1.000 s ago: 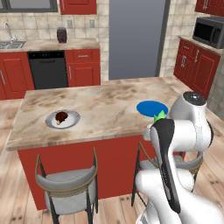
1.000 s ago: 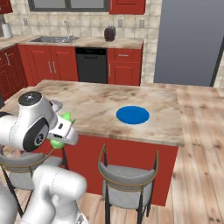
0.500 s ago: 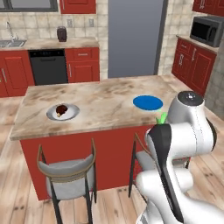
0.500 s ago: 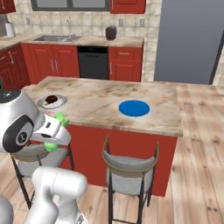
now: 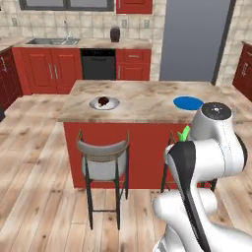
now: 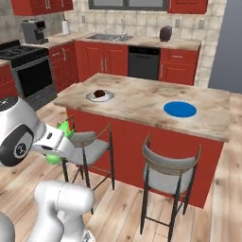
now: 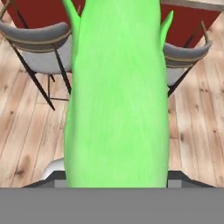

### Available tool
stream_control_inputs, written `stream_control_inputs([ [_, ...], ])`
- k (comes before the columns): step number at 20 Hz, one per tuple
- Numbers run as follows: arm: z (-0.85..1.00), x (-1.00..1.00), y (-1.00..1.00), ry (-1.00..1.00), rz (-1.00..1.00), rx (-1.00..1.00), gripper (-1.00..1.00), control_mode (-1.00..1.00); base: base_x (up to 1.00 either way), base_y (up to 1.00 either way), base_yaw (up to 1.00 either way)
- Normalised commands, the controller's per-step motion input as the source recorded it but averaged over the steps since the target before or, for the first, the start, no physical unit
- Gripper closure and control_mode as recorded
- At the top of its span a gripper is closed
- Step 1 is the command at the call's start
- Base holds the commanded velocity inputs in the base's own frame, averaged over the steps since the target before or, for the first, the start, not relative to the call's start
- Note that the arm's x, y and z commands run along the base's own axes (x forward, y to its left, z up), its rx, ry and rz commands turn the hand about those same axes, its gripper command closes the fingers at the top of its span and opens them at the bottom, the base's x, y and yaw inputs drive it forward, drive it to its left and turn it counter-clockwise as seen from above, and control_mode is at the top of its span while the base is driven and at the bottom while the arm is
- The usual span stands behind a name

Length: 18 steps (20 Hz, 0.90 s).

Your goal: Transport the steak and corn to the fridge. Place the steak on the rack containing meat and place the corn on the rack containing the vegetable, ensuring meats and vegetables are on different racks.

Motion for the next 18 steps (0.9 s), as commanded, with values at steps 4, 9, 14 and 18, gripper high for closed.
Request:
stream_control_inputs([
  [4, 0.0, 0.0, 0.0, 0.0, 0.0, 0.0, 1.0, 1.0, 0.0, 0.01, 0.81],
  [9, 0.0, 0.0, 0.0, 0.0, 0.0, 0.0, 1.0, 1.0, 0.0, 0.19, 0.91],
  [14, 0.0, 0.0, 0.0, 0.0, 0.0, 0.0, 1.0, 1.0, 0.07, -0.04, 0.89],
  [18, 0.0, 0.0, 0.0, 0.0, 0.0, 0.0, 1.0, 1.0, 0.66, -0.48, 0.57],
])
